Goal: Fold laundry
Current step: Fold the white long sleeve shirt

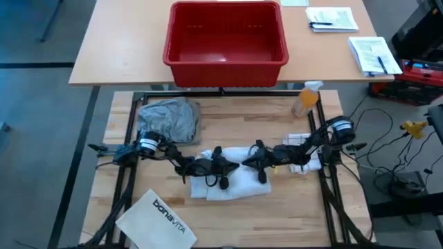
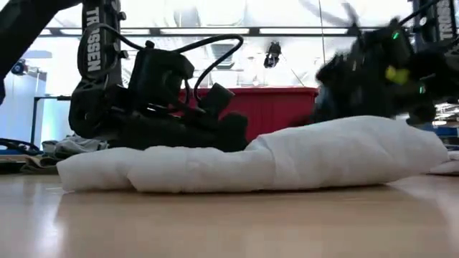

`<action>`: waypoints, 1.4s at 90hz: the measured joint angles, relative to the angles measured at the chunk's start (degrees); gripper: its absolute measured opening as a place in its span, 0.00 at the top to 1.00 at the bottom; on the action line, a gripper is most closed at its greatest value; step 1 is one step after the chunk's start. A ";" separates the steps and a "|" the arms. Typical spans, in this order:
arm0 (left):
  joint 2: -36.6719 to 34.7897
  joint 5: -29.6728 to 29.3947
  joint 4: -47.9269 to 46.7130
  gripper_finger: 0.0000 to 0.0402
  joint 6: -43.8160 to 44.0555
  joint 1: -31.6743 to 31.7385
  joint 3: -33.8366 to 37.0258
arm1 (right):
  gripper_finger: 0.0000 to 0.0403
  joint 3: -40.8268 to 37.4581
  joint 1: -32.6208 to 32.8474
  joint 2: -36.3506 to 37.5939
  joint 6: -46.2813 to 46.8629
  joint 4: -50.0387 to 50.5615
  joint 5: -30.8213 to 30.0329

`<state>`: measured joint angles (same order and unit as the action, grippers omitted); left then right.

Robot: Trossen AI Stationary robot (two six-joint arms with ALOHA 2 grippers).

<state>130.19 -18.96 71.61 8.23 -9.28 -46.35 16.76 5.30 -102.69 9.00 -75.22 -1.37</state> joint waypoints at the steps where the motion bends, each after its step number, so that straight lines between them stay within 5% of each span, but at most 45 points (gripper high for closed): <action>1: 0.00 0.00 0.01 1.00 0.00 0.00 0.00 | 1.00 0.02 0.17 0.42 0.40 -0.42 0.13; 16: 0.04 0.04 0.02 1.00 0.23 0.00 0.02 | 1.00 4.19 4.93 2.52 0.48 4.36 6.34; 29: 0.06 0.44 0.06 1.00 0.08 0.02 0.07 | 1.00 9.11 9.46 0.40 -1.27 15.82 5.15; 60: -0.62 0.75 2.36 1.00 -0.65 0.02 0.22 | 1.00 8.71 11.10 -7.75 2.12 14.29 1.21; 99: -19.33 -2.64 -15.87 1.00 0.65 -6.98 0.73 | 1.00 8.62 11.11 -6.68 2.57 13.78 -0.20; 111: -18.75 -8.06 -20.56 1.00 6.34 -11.84 0.87 | 1.00 8.58 11.11 -6.39 2.56 13.68 -0.55; 126: -13.44 -15.68 -15.63 1.00 6.44 -16.07 0.94 | 1.00 8.58 11.22 -6.32 1.68 13.45 -0.47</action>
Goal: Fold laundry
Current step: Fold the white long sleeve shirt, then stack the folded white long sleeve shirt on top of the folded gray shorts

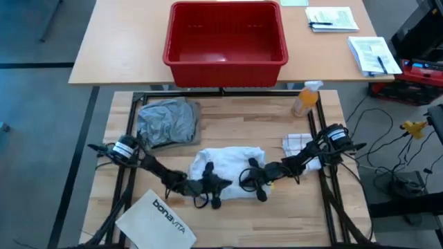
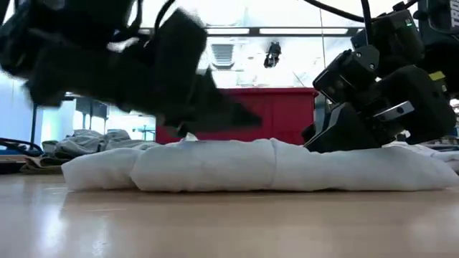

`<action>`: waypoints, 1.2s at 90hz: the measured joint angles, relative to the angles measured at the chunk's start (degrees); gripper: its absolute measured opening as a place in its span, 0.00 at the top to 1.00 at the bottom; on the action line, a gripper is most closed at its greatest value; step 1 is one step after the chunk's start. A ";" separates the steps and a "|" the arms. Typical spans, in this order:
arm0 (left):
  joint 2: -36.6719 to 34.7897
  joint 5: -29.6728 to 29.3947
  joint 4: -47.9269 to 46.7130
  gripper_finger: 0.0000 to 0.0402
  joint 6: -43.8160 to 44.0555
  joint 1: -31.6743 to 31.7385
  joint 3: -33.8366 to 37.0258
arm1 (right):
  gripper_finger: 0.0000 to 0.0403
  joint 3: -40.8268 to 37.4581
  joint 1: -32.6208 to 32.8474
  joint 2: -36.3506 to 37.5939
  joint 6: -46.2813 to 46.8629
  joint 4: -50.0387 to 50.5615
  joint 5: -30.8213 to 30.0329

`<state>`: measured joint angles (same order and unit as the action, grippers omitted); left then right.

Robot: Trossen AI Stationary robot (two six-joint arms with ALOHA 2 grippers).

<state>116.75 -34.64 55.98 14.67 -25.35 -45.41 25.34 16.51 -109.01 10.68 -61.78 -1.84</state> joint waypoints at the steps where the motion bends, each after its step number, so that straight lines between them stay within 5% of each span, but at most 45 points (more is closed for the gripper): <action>1: 0.46 0.06 0.05 1.00 0.01 -0.07 0.04 | 1.00 0.00 0.00 0.00 0.00 -0.03 0.01; 41: 10.91 -1.63 7.53 1.00 4.75 0.61 -0.20 | 1.00 0.28 0.09 2.73 5.00 -0.27 0.20; 65: 3.54 -0.29 3.51 1.00 4.76 0.49 -0.03 | 0.96 -0.98 0.00 20.37 22.01 11.32 0.14; 85: -7.22 3.38 -5.86 1.00 8.16 0.47 -0.19 | 0.68 -1.07 -0.52 38.26 39.64 42.94 -0.82; 100: -11.37 19.51 -19.58 1.00 9.63 5.69 -4.51 | 0.39 -1.07 -0.55 49.76 52.78 61.88 -2.82; 108: -10.84 22.01 -23.65 1.00 4.02 8.24 -7.72 | 0.24 -1.31 -0.55 53.79 58.40 71.72 -3.24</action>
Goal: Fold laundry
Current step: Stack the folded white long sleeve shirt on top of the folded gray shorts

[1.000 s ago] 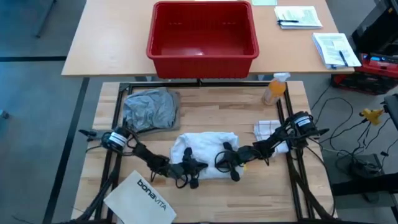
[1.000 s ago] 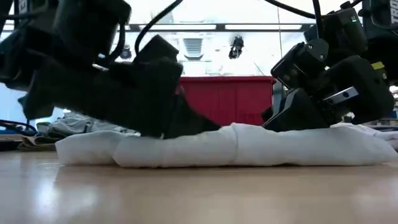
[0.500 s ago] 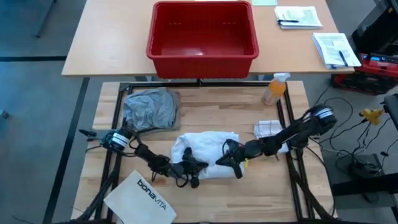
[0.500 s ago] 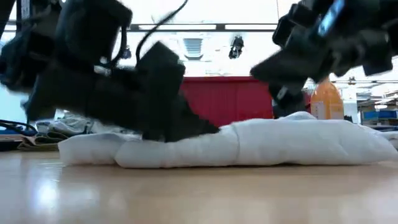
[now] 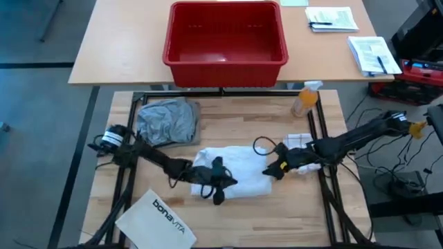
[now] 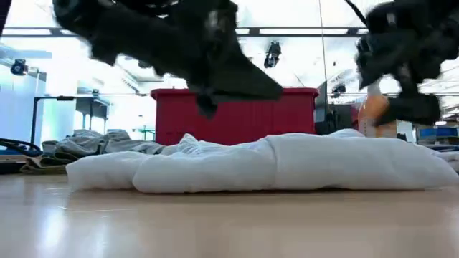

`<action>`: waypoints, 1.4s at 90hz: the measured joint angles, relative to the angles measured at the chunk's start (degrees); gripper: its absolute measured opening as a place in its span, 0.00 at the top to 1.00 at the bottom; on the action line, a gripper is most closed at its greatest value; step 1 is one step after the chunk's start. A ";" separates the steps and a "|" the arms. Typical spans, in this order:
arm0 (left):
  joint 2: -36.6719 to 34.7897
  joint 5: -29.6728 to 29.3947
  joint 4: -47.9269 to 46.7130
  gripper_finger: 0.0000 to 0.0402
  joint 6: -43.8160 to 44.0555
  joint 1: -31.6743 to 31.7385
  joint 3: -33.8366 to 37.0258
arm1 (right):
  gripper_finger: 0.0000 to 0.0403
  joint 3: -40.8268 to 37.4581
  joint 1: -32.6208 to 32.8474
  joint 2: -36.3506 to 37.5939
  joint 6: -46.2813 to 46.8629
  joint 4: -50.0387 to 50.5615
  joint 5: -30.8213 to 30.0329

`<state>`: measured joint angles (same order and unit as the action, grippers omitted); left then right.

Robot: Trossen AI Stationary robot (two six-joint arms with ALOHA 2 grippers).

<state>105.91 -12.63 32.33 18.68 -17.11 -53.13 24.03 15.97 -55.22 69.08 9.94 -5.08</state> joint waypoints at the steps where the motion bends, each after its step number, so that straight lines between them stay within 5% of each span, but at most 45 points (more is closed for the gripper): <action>1: 0.16 0.08 -0.28 1.00 -0.40 0.48 -0.54 | 0.22 -0.09 0.00 0.35 0.89 1.28 0.00; 10: 2.08 2.43 -3.43 1.00 -1.44 4.58 -3.41 | 0.09 -1.97 -0.02 2.00 5.70 7.31 0.81; 21: 6.37 8.12 -4.26 1.00 -2.86 9.27 -5.15 | 0.02 -5.71 -0.13 1.56 9.12 3.23 3.45; 38: 11.41 14.08 -3.59 1.00 -2.56 11.80 -8.48 | 0.02 -10.80 -0.13 -1.26 12.00 -7.42 2.68; 66: 13.16 13.40 -3.42 1.00 -4.53 11.58 -8.40 | 0.01 -12.00 -0.13 -10.12 13.13 -22.02 1.88; 91: 13.16 13.38 -3.38 1.00 -5.44 11.55 -7.82 | 0.01 -6.21 -0.13 -15.69 9.20 -15.94 2.10; 126: 13.16 14.56 -3.45 1.00 -5.81 11.55 -7.74 | 0.01 -6.64 -0.61 -6.58 13.58 -3.53 -1.02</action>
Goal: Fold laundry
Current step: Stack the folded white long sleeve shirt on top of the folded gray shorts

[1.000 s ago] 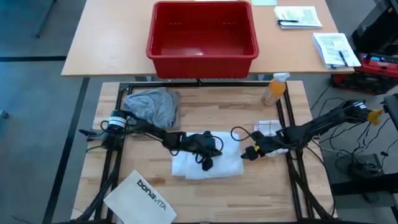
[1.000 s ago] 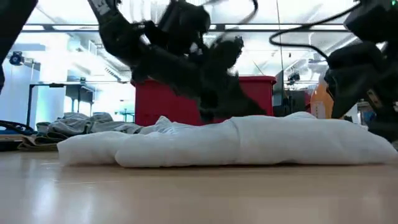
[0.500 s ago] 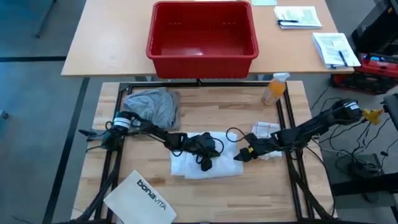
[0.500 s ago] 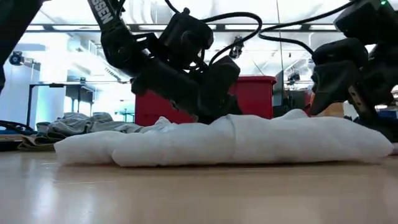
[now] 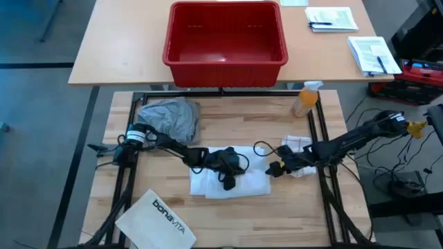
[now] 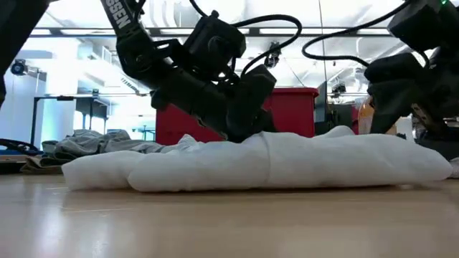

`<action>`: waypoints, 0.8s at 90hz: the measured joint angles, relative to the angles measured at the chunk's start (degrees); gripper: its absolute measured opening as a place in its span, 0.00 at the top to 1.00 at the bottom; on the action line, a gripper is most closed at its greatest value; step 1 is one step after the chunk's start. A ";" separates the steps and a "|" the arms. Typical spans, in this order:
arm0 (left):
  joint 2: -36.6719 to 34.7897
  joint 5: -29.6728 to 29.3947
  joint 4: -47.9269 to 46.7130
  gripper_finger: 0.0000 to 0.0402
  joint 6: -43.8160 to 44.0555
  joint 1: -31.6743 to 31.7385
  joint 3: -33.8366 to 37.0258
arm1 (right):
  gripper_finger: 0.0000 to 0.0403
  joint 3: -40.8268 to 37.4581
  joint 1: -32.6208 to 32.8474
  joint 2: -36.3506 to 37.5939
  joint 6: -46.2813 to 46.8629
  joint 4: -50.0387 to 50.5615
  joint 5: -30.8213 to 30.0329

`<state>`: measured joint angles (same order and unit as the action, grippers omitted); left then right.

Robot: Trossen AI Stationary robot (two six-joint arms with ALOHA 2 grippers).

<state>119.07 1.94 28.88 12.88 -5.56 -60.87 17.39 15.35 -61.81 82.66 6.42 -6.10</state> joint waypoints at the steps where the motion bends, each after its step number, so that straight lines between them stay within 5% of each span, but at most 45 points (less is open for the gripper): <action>1: 0.00 0.08 0.03 1.00 -0.04 -0.01 0.01 | 0.01 0.00 0.00 -0.01 0.03 -0.36 -0.15; 43: 0.00 0.65 1.39 1.00 -0.41 -0.50 0.24 | 0.01 0.38 -0.24 -17.95 -0.41 -27.62 -0.47; 72: 0.00 0.65 1.47 1.00 -0.41 -0.52 0.28 | 0.01 9.88 -1.68 -27.34 -10.93 -27.51 3.55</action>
<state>119.07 2.59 30.35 12.47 -6.09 -60.60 27.27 13.67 -89.14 71.73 -21.09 -2.54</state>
